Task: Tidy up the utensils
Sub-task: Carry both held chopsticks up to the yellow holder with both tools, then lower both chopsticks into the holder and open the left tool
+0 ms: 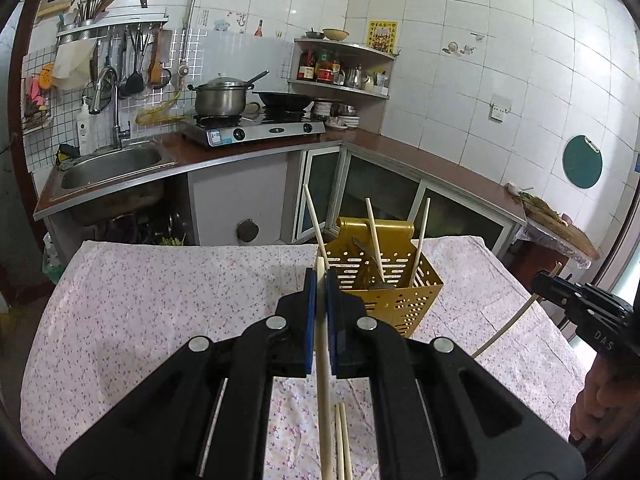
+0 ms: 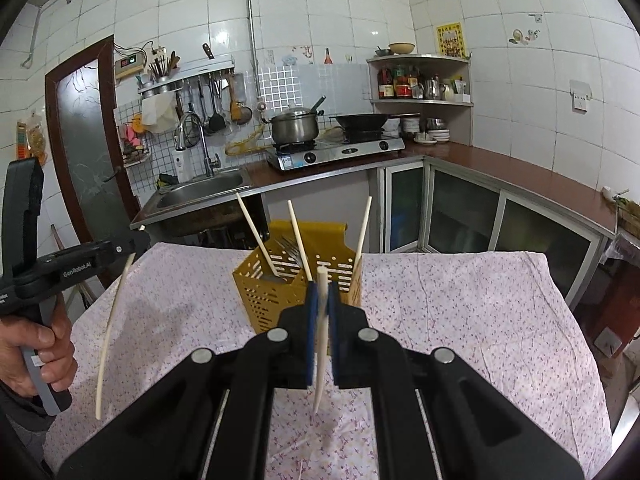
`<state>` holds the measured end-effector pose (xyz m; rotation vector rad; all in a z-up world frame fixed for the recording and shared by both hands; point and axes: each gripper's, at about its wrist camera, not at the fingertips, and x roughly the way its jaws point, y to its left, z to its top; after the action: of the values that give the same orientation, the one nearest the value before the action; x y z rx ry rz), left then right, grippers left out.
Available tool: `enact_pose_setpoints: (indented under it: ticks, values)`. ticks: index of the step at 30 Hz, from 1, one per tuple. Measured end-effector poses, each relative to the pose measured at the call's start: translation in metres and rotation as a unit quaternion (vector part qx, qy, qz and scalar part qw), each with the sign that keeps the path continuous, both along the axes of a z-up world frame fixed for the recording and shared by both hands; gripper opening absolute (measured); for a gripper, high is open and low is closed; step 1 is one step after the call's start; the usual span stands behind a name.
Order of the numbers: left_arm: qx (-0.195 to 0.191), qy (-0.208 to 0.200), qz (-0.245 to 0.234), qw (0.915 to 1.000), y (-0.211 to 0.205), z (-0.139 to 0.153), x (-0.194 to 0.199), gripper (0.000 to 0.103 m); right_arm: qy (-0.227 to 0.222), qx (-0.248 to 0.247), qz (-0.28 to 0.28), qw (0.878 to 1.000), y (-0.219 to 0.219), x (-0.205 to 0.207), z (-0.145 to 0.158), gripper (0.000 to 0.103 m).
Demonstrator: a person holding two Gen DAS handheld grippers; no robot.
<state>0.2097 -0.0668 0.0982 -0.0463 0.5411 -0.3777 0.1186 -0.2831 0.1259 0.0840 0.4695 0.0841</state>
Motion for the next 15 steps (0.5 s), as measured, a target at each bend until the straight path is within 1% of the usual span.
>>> enact_pose_setpoints:
  ticks: [11, 15]
  values:
    - [0.006, -0.008, -0.001, 0.9999, -0.004, 0.005, 0.000, 0.004, -0.003, -0.001, 0.003, 1.000, 0.006, 0.001, 0.002, 0.006]
    - [0.005, -0.015, -0.001, 0.9999, -0.006, 0.010, 0.001, 0.004, -0.012, -0.003, 0.002, 1.000, 0.006, 0.002, 0.011, 0.006]
